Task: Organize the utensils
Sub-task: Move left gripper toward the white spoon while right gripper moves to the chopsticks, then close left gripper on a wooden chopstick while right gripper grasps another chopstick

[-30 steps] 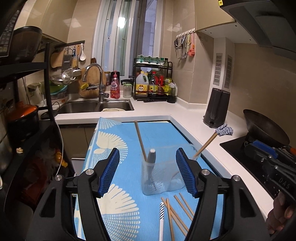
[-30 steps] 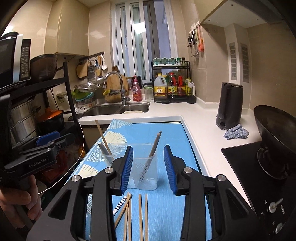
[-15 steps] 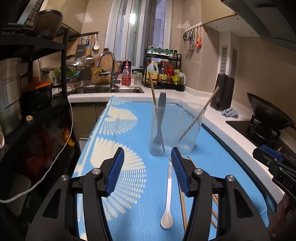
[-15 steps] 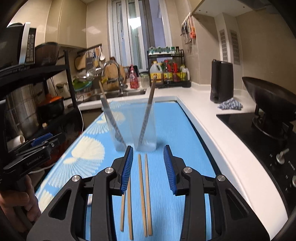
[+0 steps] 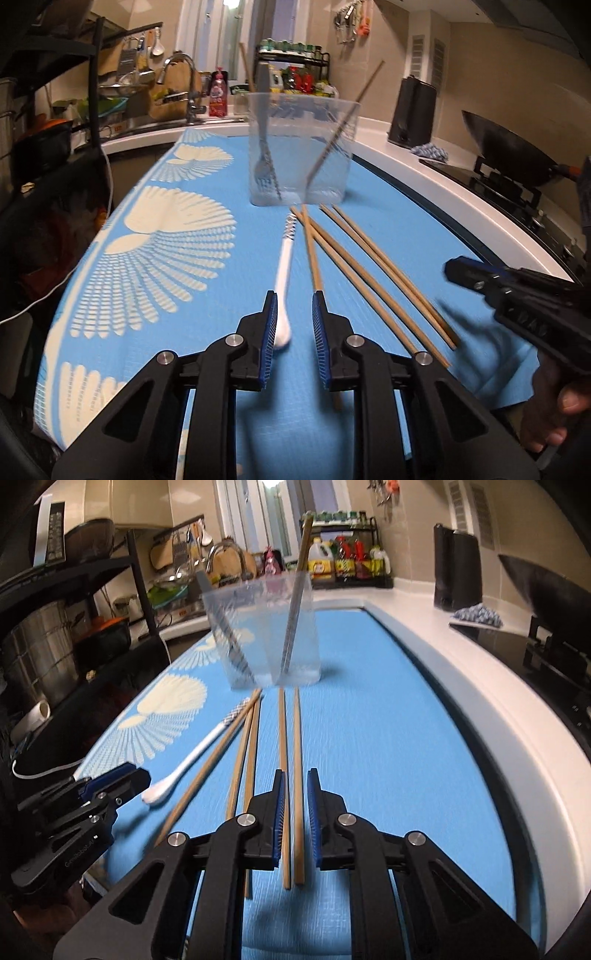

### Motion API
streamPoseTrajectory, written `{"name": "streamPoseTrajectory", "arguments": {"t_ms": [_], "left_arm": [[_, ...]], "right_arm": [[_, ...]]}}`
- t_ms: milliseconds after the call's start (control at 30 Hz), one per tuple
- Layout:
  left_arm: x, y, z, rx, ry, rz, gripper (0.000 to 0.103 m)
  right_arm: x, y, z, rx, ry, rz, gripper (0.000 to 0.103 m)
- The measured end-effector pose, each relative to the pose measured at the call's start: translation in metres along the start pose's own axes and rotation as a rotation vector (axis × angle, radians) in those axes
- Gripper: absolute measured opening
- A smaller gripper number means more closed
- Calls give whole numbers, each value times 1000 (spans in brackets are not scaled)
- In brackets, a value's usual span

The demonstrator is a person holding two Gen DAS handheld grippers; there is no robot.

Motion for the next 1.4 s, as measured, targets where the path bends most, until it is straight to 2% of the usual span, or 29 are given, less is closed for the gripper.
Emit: {"name": "streamPoseTrajectory", "arguments": {"t_ms": [267,367,733,967,1033,1167,1400], "left_arm": [[21,-22,11,22,50,65,20],[26,-26,16,26,72,80,20],[27,-28,17,18,72,83,20],[26,-28,18,10,69,88,20],[26,-27,18,3,68,88,18],[25,-24,19,-9,72,85,8],[22,-21,15,-26,55,85,6]], "right_arm": [[22,0,21,20,86,-13,14],[22,-2,21,39,75,-21,16],[23,-6,26,63,96,-40,18],[22,-8,25,68,94,-39,7],[23,-9,24,66,94,-37,7],[23,-9,24,67,96,-37,7],[24,-13,19,76,88,-33,7]]}}
Point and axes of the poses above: each gripper's, at about its wrist camera, not at the fingertips, and z roughly the way its jaws point, y to its left, x to its underside, the point moved 6 cm from there along z, roughly the way its jaws point, and after that the axes turned 7 degrees about -x, right-handed, at the moved point
